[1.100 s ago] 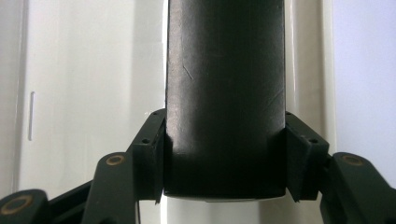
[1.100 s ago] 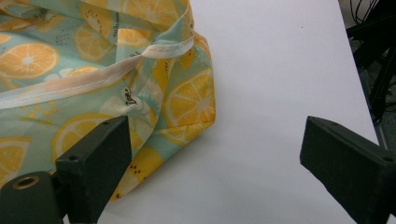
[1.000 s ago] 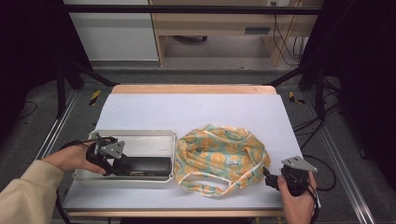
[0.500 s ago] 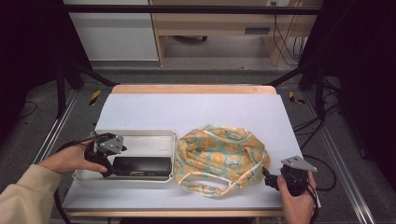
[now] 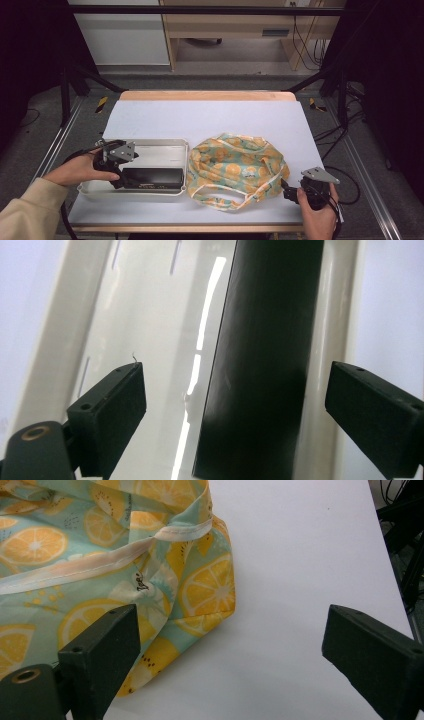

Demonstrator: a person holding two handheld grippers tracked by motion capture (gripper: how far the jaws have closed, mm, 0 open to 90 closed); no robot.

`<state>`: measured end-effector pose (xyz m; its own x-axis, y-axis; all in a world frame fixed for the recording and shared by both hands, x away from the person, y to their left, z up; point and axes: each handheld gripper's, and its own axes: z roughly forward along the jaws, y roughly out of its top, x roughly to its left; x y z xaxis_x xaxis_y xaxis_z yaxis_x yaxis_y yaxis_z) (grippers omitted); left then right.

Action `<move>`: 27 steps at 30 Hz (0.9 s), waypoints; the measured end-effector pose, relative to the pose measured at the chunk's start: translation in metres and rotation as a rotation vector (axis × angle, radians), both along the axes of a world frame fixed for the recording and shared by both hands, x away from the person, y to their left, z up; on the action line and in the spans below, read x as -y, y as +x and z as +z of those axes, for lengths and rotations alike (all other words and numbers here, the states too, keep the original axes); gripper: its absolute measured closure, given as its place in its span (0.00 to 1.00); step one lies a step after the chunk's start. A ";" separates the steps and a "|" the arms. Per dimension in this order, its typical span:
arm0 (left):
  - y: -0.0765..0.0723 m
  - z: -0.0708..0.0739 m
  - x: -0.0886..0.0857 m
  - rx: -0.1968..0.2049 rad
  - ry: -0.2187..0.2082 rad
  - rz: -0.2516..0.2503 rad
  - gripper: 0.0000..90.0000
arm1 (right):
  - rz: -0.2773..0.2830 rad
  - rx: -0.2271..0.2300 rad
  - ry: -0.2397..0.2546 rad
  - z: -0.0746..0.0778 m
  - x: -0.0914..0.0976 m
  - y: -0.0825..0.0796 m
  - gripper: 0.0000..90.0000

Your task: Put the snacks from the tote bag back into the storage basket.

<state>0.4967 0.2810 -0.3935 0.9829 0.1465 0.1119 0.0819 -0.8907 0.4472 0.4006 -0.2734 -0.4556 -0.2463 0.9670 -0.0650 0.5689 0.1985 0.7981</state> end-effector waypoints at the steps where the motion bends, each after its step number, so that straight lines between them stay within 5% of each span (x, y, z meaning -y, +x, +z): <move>1: -0.002 0.002 0.003 0.006 0.003 -0.005 0.11 | 0.002 -0.001 -0.002 0.000 0.000 0.000 0.10; 15: -0.017 0.017 0.031 0.034 -0.010 0.021 0.11 | 0.003 -0.003 0.001 0.000 0.000 0.000 0.10; 27: -0.039 0.030 0.060 0.065 -0.011 -0.030 0.10 | 0.003 -0.001 0.002 0.000 0.000 0.000 0.10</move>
